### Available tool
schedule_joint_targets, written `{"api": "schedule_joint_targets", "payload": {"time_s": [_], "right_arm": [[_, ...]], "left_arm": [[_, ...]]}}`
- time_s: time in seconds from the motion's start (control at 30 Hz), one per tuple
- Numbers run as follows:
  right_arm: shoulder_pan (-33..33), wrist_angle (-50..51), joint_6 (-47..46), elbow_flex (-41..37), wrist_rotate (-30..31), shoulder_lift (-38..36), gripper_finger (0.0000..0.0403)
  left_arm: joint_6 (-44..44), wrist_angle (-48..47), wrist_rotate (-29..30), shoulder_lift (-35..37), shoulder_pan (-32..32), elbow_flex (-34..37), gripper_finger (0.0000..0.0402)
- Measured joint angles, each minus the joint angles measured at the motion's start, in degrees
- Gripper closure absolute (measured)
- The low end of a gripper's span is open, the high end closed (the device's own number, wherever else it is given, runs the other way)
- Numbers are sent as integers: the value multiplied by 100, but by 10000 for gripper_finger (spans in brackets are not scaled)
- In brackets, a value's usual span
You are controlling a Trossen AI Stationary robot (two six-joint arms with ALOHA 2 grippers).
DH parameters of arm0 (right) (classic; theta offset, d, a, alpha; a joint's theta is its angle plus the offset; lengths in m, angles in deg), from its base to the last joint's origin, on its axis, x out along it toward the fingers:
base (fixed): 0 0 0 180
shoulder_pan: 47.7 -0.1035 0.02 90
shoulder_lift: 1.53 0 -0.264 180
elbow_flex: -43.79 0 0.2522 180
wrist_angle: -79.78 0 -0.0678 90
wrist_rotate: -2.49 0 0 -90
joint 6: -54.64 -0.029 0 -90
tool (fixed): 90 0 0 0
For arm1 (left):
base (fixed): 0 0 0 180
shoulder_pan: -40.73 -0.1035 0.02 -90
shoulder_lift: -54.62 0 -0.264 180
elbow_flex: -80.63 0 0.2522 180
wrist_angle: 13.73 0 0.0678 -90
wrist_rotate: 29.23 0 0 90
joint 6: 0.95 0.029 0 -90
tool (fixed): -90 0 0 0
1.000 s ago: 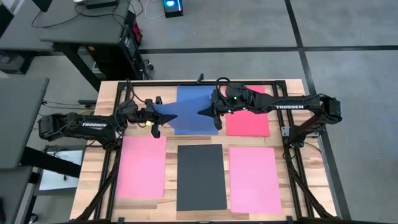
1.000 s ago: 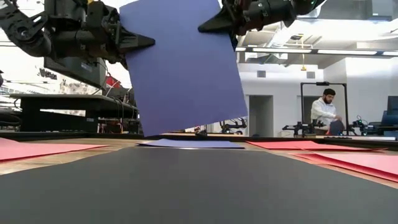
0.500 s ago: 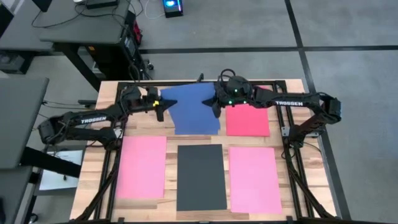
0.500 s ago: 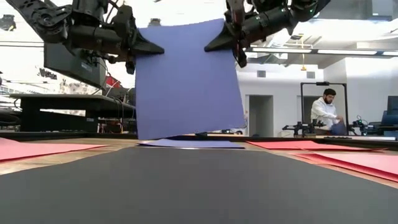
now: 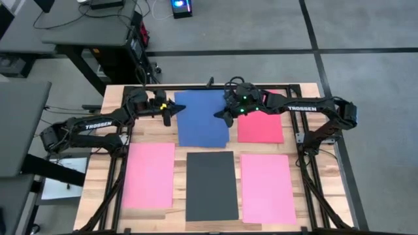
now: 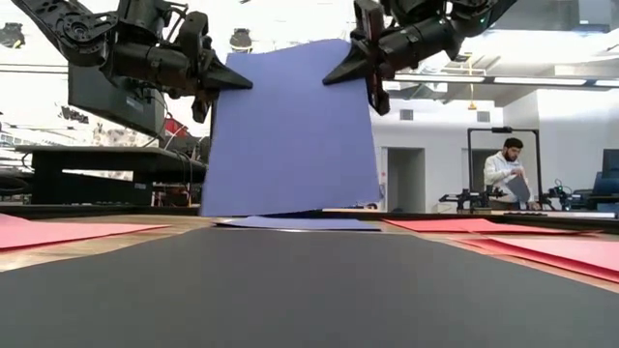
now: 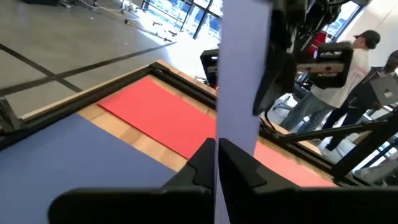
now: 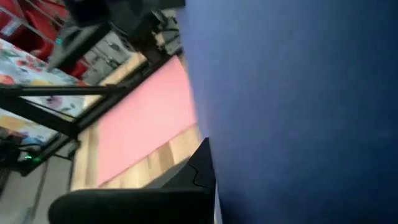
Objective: Organize paper
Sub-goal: Stack the blue paper on top of the blue paper
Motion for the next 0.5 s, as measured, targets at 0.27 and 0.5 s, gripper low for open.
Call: {"api": "schedule_joint_targets", "payload": {"time_s": [0.27, 0.5], "right_arm": [[88, 237, 185, 2, 292, 80, 403], [235, 730, 366, 0, 871, 108, 403]], "left_arm": [[143, -287, 6, -5, -181, 0, 401], [284, -43, 9, -552, -263, 0, 401]]}}
